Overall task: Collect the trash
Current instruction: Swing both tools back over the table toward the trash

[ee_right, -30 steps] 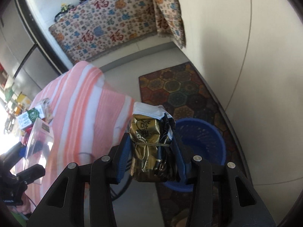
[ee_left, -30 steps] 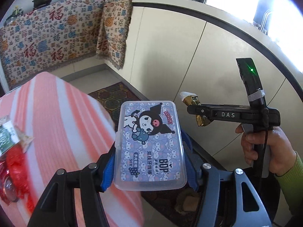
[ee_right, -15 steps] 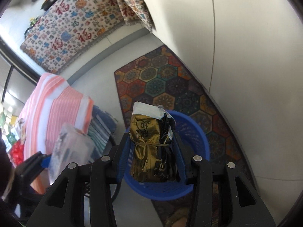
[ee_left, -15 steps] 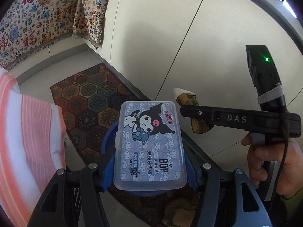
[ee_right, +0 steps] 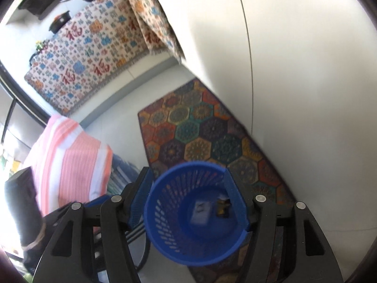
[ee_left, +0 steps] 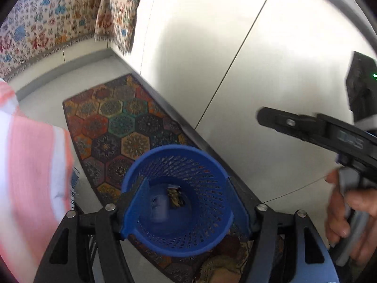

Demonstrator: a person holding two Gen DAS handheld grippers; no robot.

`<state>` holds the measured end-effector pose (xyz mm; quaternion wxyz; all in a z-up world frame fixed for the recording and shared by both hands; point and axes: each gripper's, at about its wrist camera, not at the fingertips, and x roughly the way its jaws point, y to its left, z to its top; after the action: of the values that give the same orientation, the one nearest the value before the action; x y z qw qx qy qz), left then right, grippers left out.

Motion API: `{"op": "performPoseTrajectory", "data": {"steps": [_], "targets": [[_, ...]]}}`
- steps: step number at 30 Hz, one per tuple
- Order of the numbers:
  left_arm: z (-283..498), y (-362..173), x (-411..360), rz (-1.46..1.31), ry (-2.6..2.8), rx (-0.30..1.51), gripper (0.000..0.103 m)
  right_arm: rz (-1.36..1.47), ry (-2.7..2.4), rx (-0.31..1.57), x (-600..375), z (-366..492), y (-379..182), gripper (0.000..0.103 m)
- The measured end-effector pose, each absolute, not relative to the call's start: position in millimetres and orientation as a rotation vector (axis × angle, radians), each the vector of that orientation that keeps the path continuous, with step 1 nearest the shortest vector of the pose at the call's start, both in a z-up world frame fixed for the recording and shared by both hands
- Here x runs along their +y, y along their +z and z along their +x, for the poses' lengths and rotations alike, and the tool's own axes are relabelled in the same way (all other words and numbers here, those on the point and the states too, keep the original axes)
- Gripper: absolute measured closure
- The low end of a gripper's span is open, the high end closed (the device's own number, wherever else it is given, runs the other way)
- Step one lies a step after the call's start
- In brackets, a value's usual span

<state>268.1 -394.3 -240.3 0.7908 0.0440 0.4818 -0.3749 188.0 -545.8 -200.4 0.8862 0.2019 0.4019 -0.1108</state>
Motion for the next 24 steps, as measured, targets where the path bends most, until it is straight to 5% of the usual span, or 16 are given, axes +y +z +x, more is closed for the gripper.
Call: {"op": "performPoseTrajectory", "data": {"steps": [11, 24], "targets": [[178, -173, -249, 0.13, -0.718, 0.907, 0.034, 0.112, -0.137, 0.676, -420, 185, -150, 0.029], [141, -177, -27, 0.075, -0.302, 0.898, 0.034, -0.006, 0.326, 0.754, -174, 179, -186, 0.029]]}}
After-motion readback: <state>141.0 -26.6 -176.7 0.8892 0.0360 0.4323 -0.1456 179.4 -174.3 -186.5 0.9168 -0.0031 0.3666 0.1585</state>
